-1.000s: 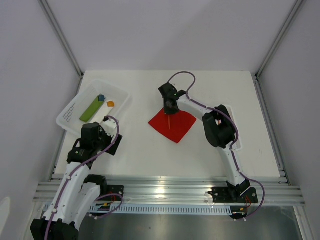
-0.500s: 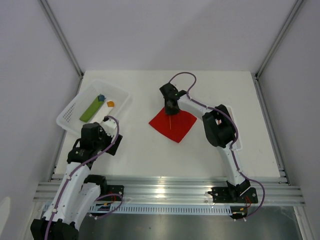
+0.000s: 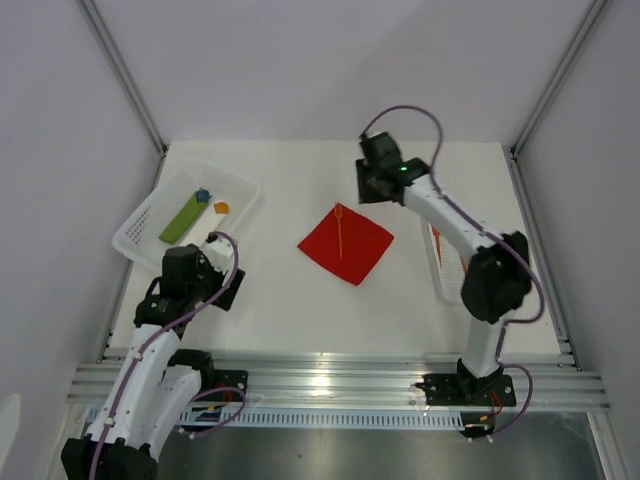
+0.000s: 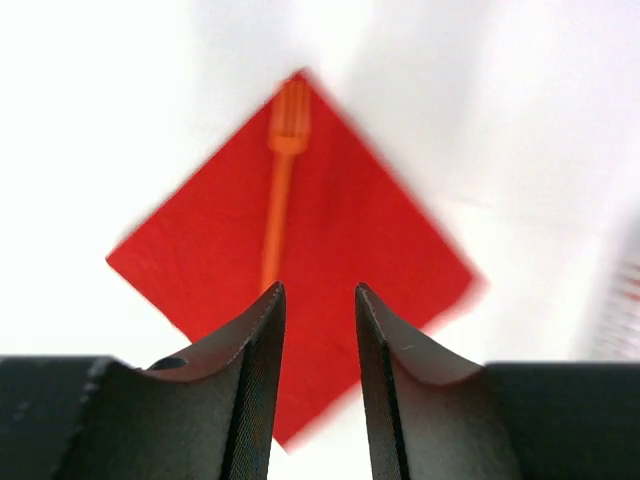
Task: Place the utensils on the paper napkin and roll it up
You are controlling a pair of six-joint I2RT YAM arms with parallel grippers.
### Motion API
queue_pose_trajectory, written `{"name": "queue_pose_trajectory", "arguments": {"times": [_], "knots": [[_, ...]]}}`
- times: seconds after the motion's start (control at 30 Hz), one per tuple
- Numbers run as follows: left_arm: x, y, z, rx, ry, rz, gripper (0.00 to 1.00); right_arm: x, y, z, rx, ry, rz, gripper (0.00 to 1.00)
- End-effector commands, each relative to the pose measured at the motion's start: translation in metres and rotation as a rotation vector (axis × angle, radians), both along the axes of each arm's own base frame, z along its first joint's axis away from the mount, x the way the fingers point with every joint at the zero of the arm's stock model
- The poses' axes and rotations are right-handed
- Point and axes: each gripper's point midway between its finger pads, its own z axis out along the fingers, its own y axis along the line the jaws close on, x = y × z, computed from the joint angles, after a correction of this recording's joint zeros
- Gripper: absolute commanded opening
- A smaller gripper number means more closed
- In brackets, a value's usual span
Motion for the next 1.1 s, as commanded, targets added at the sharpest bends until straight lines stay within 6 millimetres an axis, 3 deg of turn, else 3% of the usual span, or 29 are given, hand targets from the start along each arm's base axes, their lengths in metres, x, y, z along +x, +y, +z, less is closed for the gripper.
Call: {"name": "queue_pose_trajectory", "arguments": {"times": [0.0, 0.03, 0.1, 0.13, 0.17, 0.3, 0.37, 0.47, 0.6, 0.87, 1.07], "knots": [[0.006, 0.001, 0.005, 0.002, -0.021, 0.004, 0.99, -0.005, -0.103, 0.069, -0.04, -0.087, -0.086, 0.36], [0.011, -0.001, 0.015, 0.01, -0.038, -0.015, 0.99, -0.01, -0.149, 0.049, -0.073, -0.012, -0.177, 0.35], [0.009, -0.003, 0.01, 0.02, 0.028, -0.042, 1.0, -0.017, -0.188, 0.036, -0.103, 0.049, -0.256, 0.33], [0.017, -0.008, 0.03, 0.011, 0.004, -0.069, 1.0, -0.026, -0.217, 0.017, -0.123, 0.107, -0.31, 0.33], [0.013, -0.01, 0.022, 0.006, 0.07, -0.082, 1.0, -0.031, -0.228, 0.01, -0.133, 0.128, -0.327, 0.32], [0.015, -0.037, 0.038, -0.082, 0.1, -0.189, 1.0, -0.045, -0.264, -0.016, -0.136, 0.178, -0.41, 0.27], [0.011, -0.05, 0.037, -0.118, 0.11, -0.246, 0.99, -0.047, -0.281, -0.027, -0.131, 0.183, -0.456, 0.26], [0.007, -0.057, 0.033, -0.135, 0.104, -0.277, 0.99, -0.049, -0.297, -0.044, -0.125, 0.211, -0.489, 0.22], [0.002, -0.059, 0.024, -0.149, 0.093, -0.283, 0.99, -0.047, -0.293, -0.06, -0.116, 0.222, -0.456, 0.2], [0.002, -0.059, 0.019, -0.152, 0.094, -0.275, 0.99, -0.054, -0.303, -0.095, -0.201, 0.289, -0.476, 0.2], [0.003, -0.058, 0.016, -0.148, 0.096, -0.266, 1.0, -0.057, -0.306, -0.103, -0.252, 0.297, -0.485, 0.2]]}}
